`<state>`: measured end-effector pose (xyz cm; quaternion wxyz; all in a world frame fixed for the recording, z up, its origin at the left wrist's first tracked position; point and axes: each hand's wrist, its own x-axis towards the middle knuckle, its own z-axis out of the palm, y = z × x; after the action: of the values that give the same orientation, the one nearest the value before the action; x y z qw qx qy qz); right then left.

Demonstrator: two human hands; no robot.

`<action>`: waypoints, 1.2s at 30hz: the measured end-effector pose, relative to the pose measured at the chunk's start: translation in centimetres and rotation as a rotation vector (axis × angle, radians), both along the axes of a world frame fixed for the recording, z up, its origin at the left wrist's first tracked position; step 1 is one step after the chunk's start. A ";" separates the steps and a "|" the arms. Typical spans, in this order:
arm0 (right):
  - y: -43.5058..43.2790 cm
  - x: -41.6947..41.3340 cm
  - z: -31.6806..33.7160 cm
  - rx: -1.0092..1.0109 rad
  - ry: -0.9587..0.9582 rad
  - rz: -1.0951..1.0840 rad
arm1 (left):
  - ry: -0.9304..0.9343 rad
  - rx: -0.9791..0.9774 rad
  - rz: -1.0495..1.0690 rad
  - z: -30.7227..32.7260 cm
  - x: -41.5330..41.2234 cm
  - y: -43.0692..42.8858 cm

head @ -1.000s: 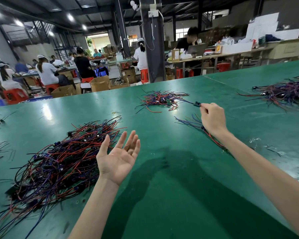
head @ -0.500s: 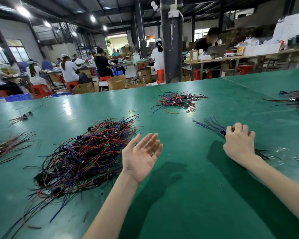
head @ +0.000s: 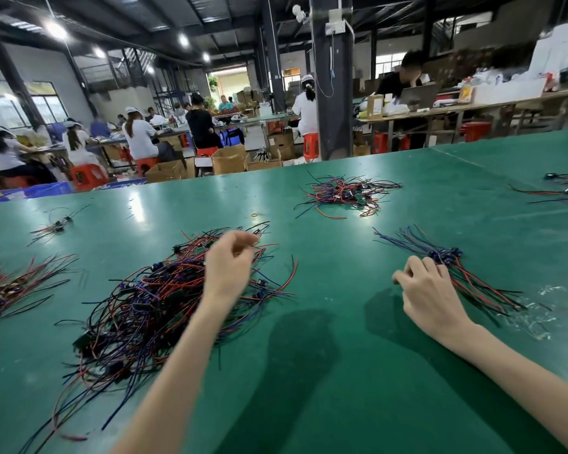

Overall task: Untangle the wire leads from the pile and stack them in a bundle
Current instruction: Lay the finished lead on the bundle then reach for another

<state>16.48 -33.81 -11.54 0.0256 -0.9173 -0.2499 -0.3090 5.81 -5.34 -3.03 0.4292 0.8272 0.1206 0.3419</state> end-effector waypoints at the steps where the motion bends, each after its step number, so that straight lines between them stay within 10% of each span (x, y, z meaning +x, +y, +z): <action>1: 0.2 0.0 0.0 -0.002 -0.013 0.002 | 0.011 0.106 0.080 0.8 0.2 1.8; 10: 0.3 0.0 -0.1 0.012 0.000 -0.009 | 0.883 0.508 0.204 2.7 2.3 12.7; 22: 0.2 0.0 -0.1 0.078 0.032 0.035 | 0.803 0.522 0.173 2.3 2.1 13.0; 36: 0.2 0.1 -0.3 0.111 0.039 0.057 | 0.162 0.468 0.428 6.0 2.4 14.0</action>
<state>16.58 -33.59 -11.80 0.0903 -0.9127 -0.2579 -0.3037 8.20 8.61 2.97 0.1350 0.8838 0.2435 0.3759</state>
